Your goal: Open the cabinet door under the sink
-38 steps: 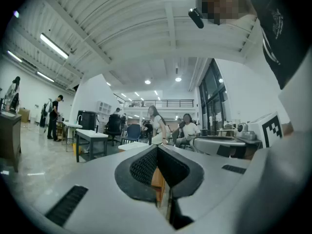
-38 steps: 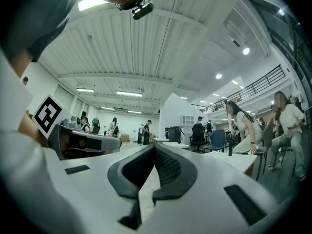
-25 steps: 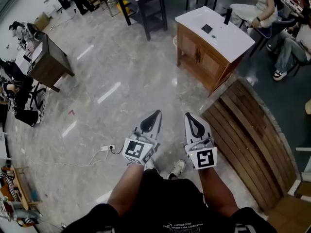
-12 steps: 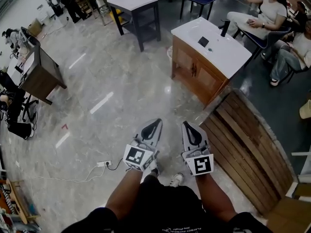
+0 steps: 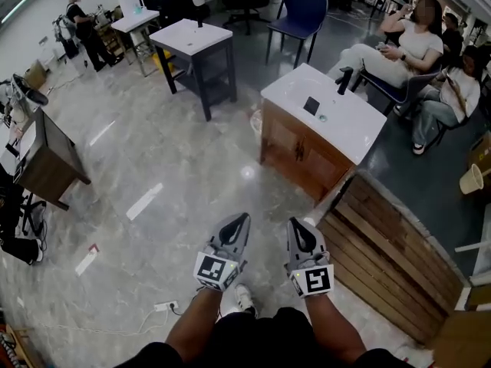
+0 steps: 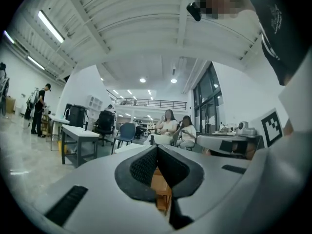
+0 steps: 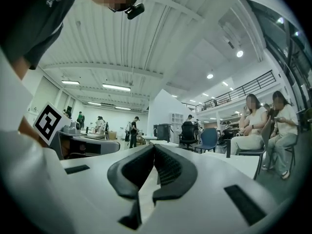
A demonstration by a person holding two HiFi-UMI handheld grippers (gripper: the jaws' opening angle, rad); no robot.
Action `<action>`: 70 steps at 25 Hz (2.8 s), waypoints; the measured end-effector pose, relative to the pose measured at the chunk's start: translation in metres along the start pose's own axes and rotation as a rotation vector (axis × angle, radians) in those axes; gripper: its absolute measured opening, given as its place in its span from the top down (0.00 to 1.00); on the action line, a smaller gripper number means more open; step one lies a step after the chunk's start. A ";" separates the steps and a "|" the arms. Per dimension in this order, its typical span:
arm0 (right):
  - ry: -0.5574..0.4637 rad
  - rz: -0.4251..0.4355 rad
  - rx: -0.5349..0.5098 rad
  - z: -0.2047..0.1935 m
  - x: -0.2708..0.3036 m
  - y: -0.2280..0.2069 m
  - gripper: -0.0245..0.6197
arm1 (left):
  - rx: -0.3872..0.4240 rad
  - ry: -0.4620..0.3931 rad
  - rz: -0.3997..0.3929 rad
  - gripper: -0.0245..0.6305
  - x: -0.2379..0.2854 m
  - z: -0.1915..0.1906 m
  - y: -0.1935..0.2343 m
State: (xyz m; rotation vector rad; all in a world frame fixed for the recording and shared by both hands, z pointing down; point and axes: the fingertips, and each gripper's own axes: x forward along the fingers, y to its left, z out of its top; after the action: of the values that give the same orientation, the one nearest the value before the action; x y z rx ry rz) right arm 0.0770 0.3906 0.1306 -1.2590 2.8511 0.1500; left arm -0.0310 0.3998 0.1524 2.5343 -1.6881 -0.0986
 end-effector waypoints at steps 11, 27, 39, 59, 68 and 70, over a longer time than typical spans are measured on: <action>-0.012 -0.043 0.010 -0.015 0.063 -0.017 0.93 | 0.014 0.047 -0.059 0.93 0.036 -0.001 0.044; -0.013 -0.067 0.035 -0.042 0.161 -0.140 0.92 | -0.012 0.090 -0.129 0.93 0.202 -0.017 0.074; -0.023 -0.126 0.078 -0.064 0.202 -0.235 0.92 | -0.004 0.105 -0.163 0.93 0.319 -0.020 0.080; 0.118 -0.416 0.116 -0.133 0.325 -0.270 0.92 | -0.048 0.178 -0.421 0.93 0.430 -0.070 0.199; 0.111 -0.471 0.130 -0.187 0.336 -0.303 0.92 | -0.065 0.254 -0.375 0.93 0.463 -0.129 0.207; 0.131 -0.476 0.139 -0.206 0.336 -0.311 0.92 | -0.075 0.274 -0.355 0.93 0.470 -0.142 0.205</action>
State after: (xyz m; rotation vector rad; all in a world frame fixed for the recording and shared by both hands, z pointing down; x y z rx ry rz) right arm 0.0847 -0.0848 0.2915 -1.9218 2.5063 -0.1416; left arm -0.0222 -0.1063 0.3167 2.6182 -1.1087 0.1505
